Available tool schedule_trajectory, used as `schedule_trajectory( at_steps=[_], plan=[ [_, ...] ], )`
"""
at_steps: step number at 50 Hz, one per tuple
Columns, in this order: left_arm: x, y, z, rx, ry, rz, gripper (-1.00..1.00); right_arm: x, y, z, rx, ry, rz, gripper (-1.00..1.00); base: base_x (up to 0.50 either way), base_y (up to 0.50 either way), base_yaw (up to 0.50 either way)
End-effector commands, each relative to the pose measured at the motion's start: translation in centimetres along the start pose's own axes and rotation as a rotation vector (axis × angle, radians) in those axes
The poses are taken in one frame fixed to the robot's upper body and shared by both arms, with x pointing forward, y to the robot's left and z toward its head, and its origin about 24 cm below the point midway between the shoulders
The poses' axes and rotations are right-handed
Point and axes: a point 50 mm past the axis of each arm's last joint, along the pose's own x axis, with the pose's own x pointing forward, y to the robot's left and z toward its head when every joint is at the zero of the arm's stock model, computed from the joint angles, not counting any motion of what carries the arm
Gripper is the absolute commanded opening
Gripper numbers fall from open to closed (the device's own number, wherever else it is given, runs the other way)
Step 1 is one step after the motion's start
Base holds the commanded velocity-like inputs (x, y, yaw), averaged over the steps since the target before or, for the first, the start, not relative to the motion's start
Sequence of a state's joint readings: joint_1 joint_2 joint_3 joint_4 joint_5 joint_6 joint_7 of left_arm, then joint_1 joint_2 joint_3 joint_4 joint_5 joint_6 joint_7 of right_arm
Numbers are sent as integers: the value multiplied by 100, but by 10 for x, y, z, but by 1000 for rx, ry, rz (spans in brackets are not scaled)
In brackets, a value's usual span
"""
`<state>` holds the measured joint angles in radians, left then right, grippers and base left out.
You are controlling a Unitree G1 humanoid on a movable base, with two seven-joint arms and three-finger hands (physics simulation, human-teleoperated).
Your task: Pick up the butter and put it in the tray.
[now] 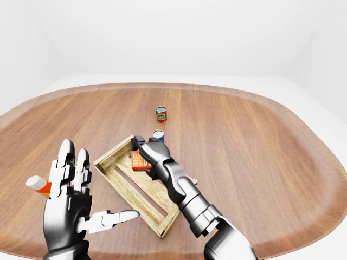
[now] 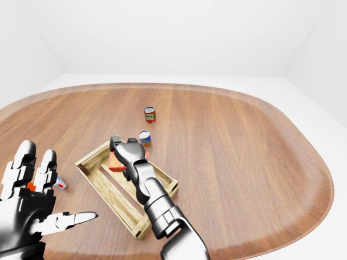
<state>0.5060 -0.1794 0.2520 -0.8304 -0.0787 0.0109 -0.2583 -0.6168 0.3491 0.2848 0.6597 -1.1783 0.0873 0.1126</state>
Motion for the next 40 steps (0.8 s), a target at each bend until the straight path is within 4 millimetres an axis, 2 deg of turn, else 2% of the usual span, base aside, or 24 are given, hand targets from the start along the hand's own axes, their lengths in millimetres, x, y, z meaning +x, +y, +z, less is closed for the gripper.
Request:
schedule_trajectory(
  at_steps=[1, 15, 29, 40],
  plan=[
    [1, 1, 0, -4, 2, -2, 100, 6, -2, -2, 27, 9, -29, -100, 0, 0, 0],
    [0, 2, 1, -12, 1, 8, 100, 3, 15, -8, 68, 34, -3, -100, 0, 0, 0],
    [1, 1, -1, -10, 5, 3, 100, 6, 39, -27, 118, 136, 56, -100, 0, 0, 0],
    [1, 0, -2, -6, 7, 0, 100, 5, 49, -37, 126, 194, 79, -100, 0, 0, 0]
  ],
)
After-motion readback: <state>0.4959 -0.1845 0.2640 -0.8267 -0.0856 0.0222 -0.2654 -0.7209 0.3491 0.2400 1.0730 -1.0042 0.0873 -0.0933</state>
